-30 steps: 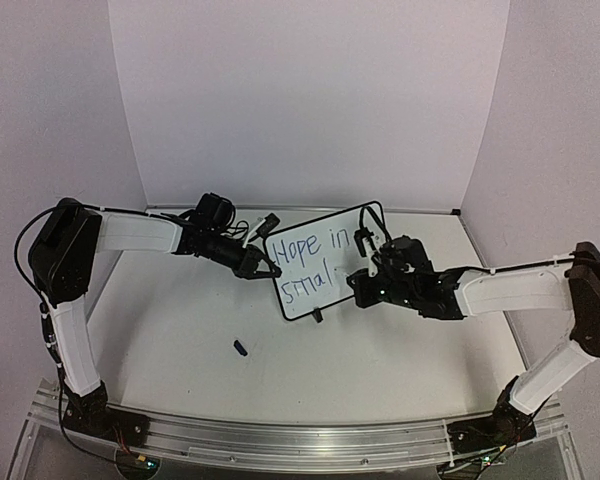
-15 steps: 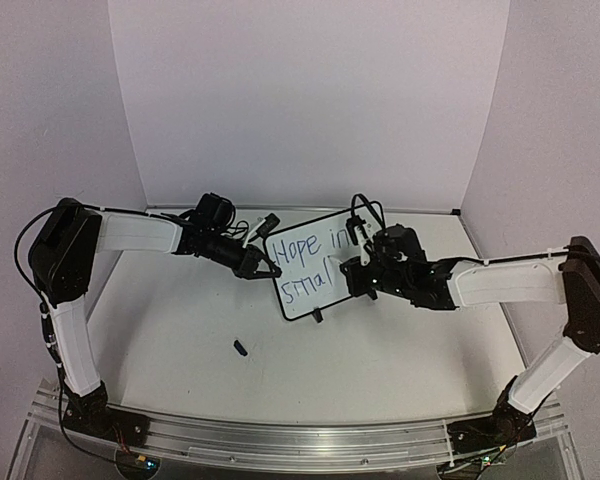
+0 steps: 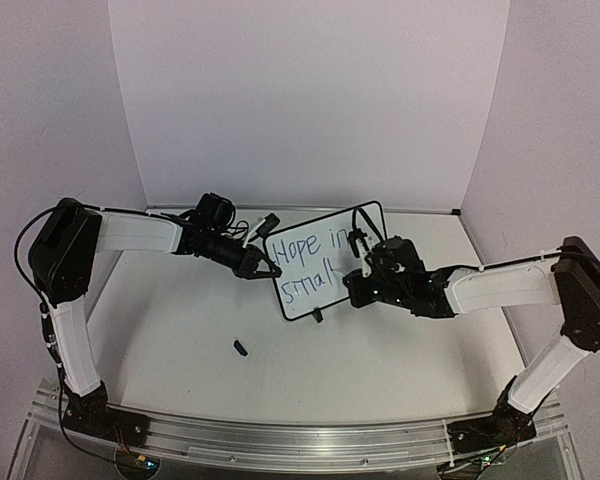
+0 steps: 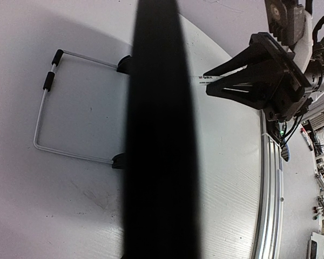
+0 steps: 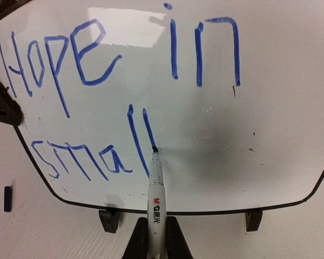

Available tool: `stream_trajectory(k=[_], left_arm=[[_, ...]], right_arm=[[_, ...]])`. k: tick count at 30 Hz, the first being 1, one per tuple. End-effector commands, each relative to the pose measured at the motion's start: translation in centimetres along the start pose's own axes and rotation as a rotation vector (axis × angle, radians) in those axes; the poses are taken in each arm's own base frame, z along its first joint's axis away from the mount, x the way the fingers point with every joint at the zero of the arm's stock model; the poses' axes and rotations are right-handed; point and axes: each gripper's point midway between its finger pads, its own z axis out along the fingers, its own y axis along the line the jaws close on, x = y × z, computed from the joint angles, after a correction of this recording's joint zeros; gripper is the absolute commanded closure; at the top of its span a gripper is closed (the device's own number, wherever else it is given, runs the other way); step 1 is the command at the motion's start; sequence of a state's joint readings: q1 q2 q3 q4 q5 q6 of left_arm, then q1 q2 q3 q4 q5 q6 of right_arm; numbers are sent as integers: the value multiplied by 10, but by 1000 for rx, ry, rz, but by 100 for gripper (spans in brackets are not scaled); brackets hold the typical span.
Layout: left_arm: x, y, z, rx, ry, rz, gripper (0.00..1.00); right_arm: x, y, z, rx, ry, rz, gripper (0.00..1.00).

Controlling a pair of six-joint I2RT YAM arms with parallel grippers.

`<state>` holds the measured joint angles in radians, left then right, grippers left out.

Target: Write a sentence on the whiteboard

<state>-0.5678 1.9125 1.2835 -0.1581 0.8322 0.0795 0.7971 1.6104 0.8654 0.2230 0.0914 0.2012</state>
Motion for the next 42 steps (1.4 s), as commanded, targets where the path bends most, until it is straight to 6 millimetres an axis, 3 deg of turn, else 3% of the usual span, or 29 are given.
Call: stream_trajectory(k=[1,8,19,23,32,42], left_arm=[[1,-11,6,26,26,5,100],[0,-11,6,26,26,5,100],[0,-11,6,27,25,7,100],[0,-11,6,25,26,7,100],[1,-10,7,25,28,4,100],[2,-10,8,24,31,2,100]], right_arm=[[16,-6,-3,8,16,51,100],[23,-7,-6,2,27,61,100],[-5,-8,-33,-1,-44,72,100],[-11,-20,-41,31,-57,69,100],[-14,-40,-35,66,-62,61,100],[-21,-38,-19,54,-61,45,100]])
